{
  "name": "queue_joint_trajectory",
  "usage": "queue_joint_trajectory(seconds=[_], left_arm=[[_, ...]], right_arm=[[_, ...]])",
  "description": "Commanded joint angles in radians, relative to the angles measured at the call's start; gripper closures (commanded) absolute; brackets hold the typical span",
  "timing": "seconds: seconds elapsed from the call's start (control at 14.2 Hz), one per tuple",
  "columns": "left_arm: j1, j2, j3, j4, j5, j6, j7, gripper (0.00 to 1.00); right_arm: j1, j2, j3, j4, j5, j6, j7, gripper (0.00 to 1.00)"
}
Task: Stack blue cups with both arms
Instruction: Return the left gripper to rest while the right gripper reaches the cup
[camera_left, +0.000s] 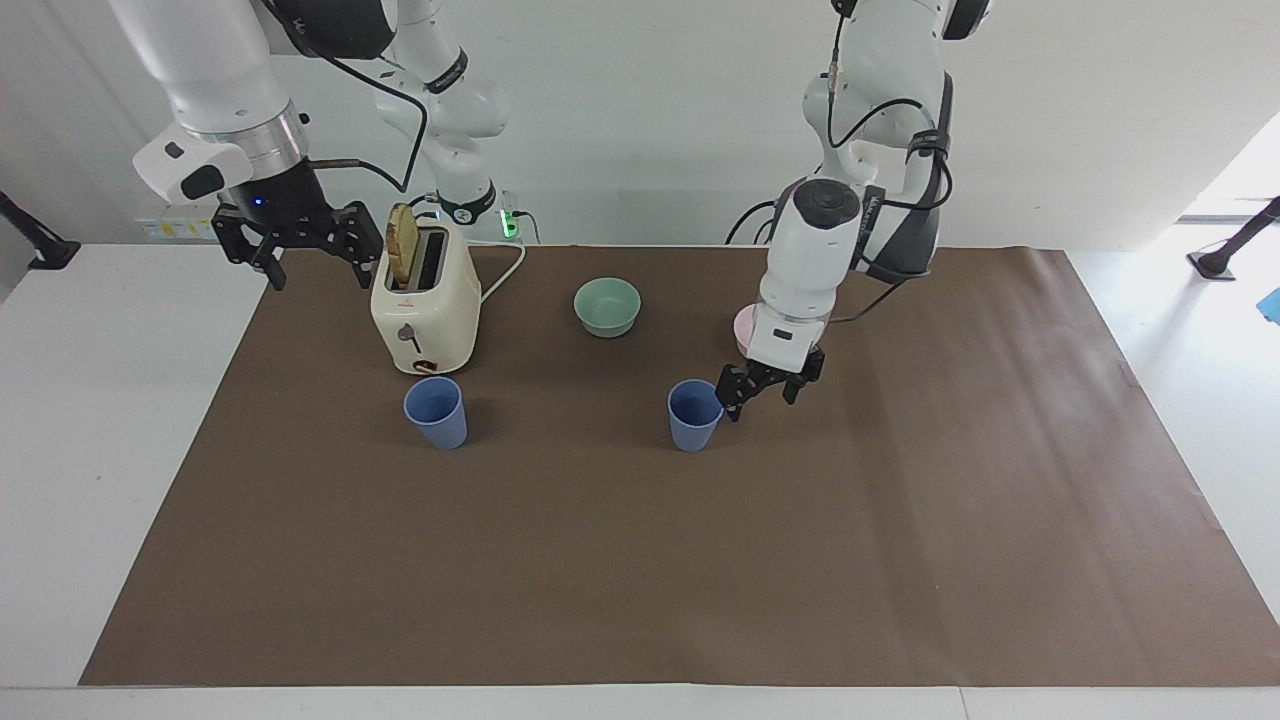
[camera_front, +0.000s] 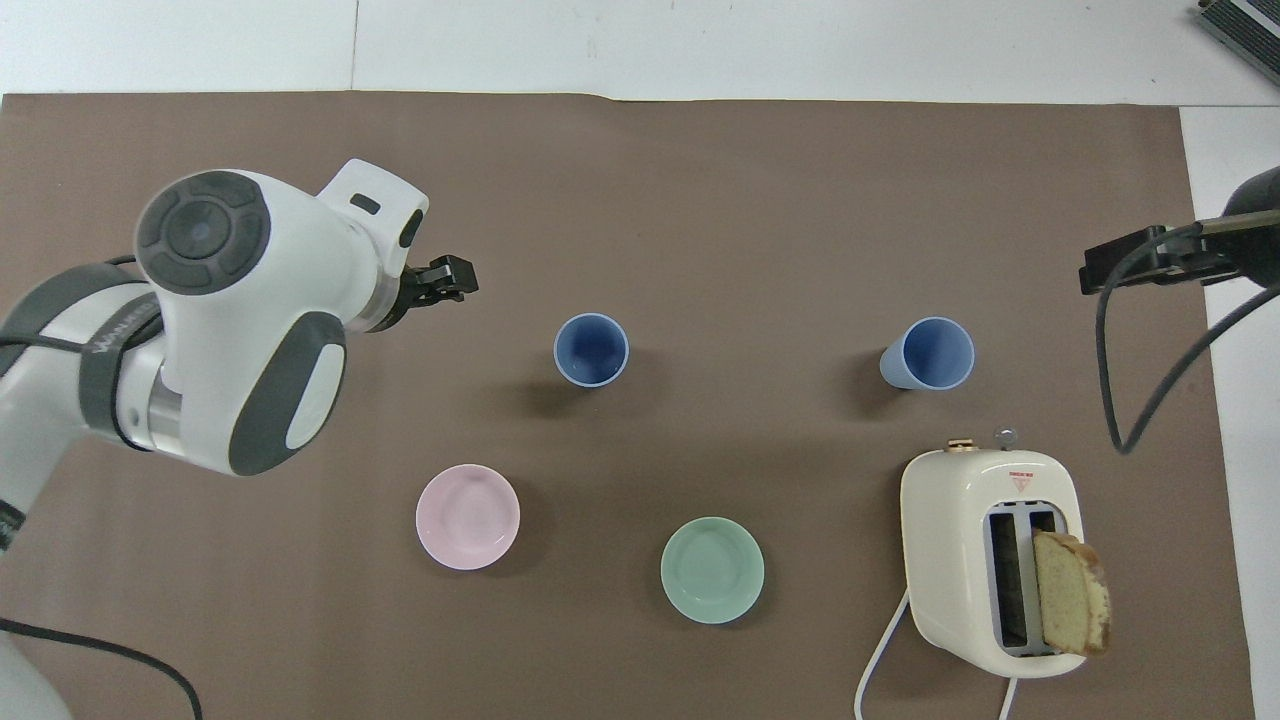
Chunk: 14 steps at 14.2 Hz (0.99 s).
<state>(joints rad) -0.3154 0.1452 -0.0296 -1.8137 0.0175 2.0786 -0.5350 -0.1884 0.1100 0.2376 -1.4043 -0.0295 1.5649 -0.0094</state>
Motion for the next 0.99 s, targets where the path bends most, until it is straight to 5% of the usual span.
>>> queue_joint_trajectory(seconds=[0.0, 0.56, 0.91], left_arm=[[0.074, -0.058, -0.012, -0.016, 0.021, -0.081, 0.137, 0.0], [0.259, -0.147, -0.007, -0.004, 0.007, -0.251, 0.579, 0.0], [0.266, -0.167, -0.01, 0.155, 0.019, -0.458, 0.656, 0.0]], right_arm=[[-0.011, -0.053, 0.002, -0.146, 0.049, 0.118, 0.008, 0.0], [-0.009, 0.057, 0.0, -0.326, 0.049, 0.351, 0.022, 0.0], [-0.011, 0.155, 0.0, -0.369, 0.039, 0.478, 0.02, 0.0]])
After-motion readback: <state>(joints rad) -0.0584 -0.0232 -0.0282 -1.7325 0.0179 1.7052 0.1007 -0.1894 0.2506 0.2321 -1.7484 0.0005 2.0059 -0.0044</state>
